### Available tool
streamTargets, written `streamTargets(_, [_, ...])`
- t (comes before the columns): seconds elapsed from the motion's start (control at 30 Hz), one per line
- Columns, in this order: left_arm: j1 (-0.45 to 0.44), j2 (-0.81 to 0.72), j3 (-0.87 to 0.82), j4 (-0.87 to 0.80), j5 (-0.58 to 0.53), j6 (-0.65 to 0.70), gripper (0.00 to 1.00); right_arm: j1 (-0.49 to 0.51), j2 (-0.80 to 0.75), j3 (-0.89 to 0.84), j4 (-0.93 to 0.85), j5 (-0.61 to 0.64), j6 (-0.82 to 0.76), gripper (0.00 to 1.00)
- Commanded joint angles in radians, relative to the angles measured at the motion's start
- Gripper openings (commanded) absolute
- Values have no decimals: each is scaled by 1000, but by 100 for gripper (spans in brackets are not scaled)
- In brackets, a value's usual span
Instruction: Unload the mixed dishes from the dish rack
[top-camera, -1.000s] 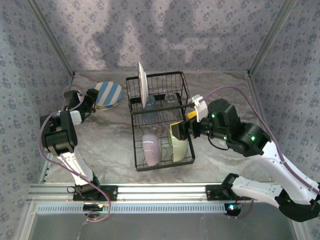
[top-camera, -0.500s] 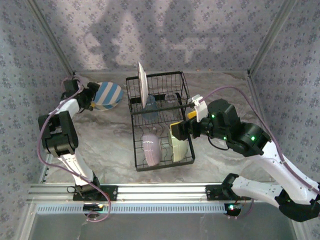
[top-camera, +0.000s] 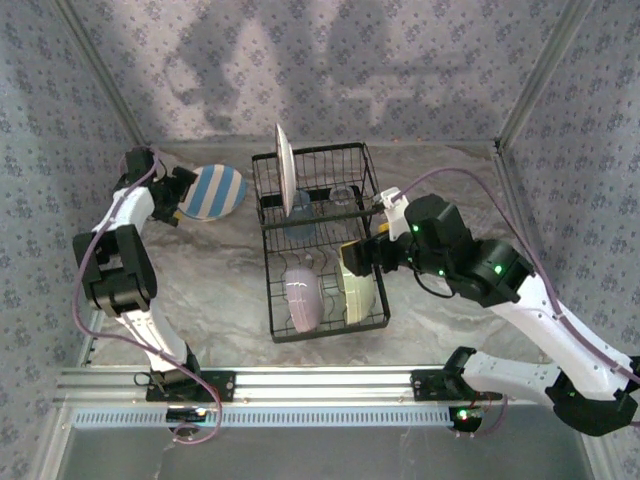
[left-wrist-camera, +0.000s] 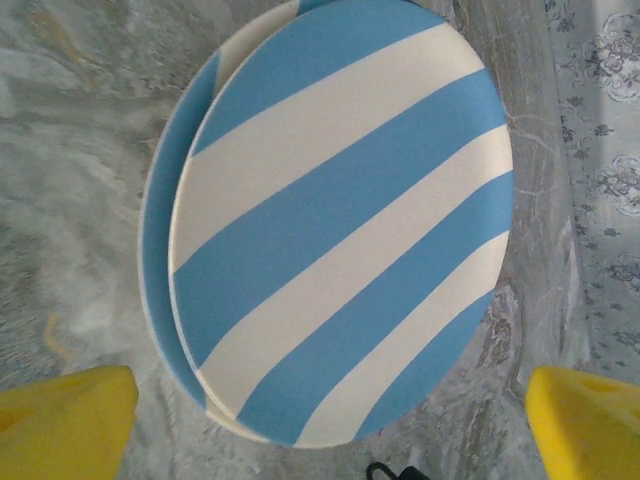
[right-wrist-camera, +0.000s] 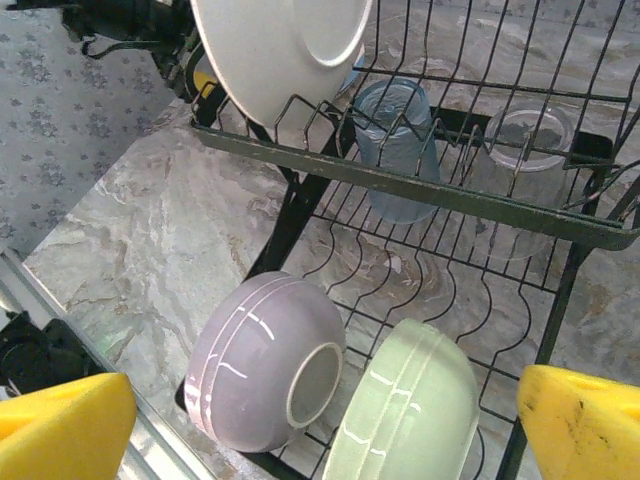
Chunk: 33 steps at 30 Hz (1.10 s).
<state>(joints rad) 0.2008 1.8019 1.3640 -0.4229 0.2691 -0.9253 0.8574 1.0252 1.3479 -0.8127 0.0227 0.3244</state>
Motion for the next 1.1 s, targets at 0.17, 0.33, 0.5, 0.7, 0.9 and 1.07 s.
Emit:
streamTargets(0.17, [-56,-382,7,-86,11,115,99,46,118,156,-51,111,-27,100])
streamTargets(0.33, [-107,-604,-18,-136,120,224,99,62,210,250,-42,158,-30,100])
streamTargets(0.5, [-144,-823,-102,-199,202,363,99,116,341,402,-41,260,-57,100])
streamTargets(0.7, [-144,-1102,-349,-48,341,416,99,166,515,610,-60,358,-116,96])
streamTargets(0.9, [-145,-1270,-501,35,374,426,99,191,701,851,-144,449,-125,91])
streamTargets(1.07, [-173,-1284,-555,43,392,442,99,218,829,1001,-184,570,-146,88])
